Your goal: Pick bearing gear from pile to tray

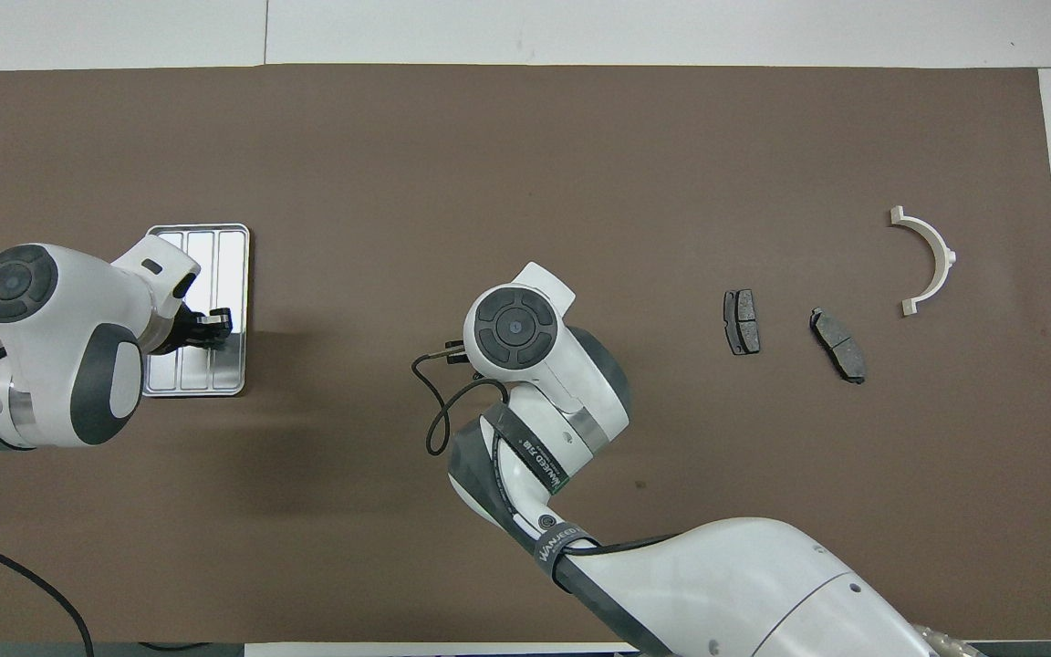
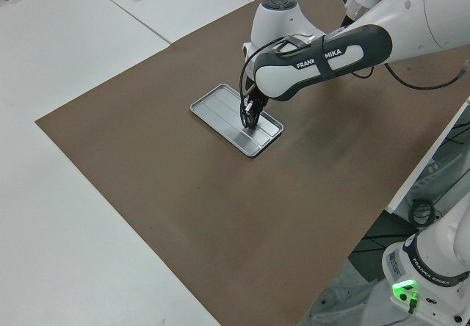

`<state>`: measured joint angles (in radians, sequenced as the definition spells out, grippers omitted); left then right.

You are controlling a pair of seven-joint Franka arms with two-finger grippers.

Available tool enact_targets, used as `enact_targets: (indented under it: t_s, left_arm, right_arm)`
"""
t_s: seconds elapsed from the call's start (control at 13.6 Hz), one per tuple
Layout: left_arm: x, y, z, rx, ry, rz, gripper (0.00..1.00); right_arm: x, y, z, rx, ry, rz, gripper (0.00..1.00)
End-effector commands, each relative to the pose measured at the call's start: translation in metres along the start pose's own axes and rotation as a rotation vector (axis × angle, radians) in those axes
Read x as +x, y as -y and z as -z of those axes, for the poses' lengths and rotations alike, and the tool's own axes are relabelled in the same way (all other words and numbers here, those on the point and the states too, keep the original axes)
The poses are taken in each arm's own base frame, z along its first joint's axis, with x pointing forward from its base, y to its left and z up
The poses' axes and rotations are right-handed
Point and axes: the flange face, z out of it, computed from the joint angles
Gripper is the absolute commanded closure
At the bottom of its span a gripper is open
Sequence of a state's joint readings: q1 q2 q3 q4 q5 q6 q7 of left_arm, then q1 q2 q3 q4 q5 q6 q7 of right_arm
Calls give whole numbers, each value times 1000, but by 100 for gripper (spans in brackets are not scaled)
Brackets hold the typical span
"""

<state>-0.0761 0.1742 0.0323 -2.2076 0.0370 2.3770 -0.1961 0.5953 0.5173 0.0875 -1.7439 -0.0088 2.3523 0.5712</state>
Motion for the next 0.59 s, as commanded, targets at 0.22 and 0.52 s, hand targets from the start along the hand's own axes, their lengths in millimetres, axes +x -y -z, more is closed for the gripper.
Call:
enact_targets:
  t_s: [0.22,0.52]
  left_arm:
    - [-2,2,7,-4,-26,1,0]
    - [20,-37,49,-74,-50,51,0]
  right_arm:
    - [48,-40,53,-34,9,-60,15]
    - [79,-131,171,-91,-26,1,0]
